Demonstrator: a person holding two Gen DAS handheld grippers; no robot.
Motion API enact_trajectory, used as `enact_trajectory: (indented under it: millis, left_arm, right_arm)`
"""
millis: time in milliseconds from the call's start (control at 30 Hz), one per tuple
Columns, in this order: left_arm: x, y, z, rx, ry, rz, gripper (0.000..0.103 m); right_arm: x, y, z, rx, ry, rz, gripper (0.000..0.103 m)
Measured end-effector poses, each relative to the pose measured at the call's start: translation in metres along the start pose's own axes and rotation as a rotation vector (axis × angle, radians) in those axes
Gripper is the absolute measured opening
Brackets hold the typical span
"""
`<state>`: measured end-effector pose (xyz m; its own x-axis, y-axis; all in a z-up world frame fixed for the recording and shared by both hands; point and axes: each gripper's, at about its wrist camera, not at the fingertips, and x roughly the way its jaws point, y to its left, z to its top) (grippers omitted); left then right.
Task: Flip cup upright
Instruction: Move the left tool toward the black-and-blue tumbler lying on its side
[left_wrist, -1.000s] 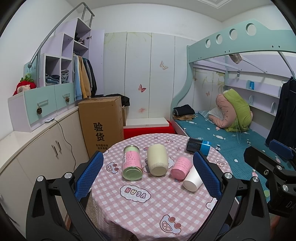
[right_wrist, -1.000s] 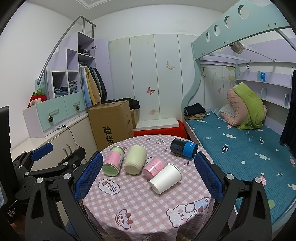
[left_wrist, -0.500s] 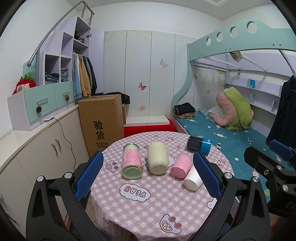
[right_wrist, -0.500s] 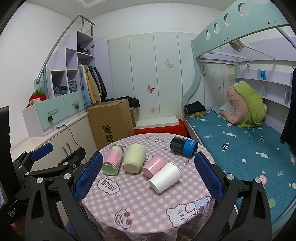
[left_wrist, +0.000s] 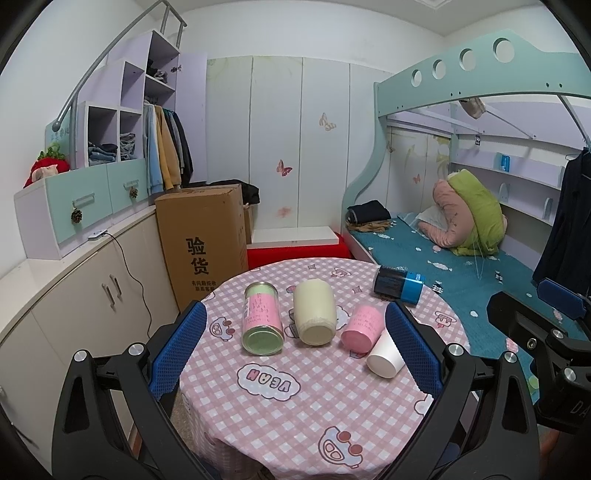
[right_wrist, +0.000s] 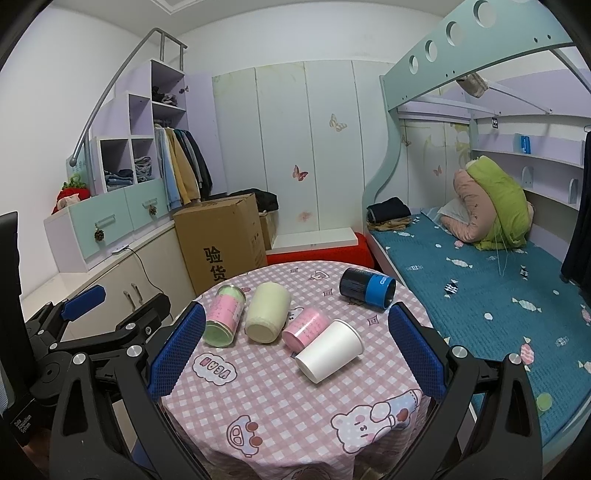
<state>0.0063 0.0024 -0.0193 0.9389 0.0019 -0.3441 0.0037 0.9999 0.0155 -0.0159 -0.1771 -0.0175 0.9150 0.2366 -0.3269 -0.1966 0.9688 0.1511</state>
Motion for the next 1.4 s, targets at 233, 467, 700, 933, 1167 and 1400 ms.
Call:
enact_trajectory:
  millis: [233,467,700,933,1167,1400]
  left_arm:
    - [0.015,-0.005,-0.011,0.005,0.009,0.003,0.098]
    - [0.033,-0.016,-0.017,0.025,0.05,0.003,0.098]
    - [0.059,-0.028,-0.014,0.05,0.117,-0.008,0.098]
    - [0.095,-0.05,-0.008,0.077,0.179,-0.054,0.098]
    - [0.148,-0.079,0.01,0.163,0.255,-0.136,0.098]
    - [0.207,-0.104,0.023,0.303,0.348,-0.245,0.098]
  right_arm:
    - [0.001,-0.003,0.001,0.004,0.007,-0.002,0.096]
    - [0.016,-0.012,-0.003,0.019,0.044,-0.015,0.096]
    - [0.039,-0.03,-0.008,0.043,0.092,-0.037,0.096]
    - [0.064,-0.059,-0.013,0.083,0.14,-0.069,0.096]
    - [0.095,-0.093,-0.008,0.109,0.16,-0.12,0.096]
    - [0.13,-0.121,-0.001,0.126,0.181,-0.156,0.096]
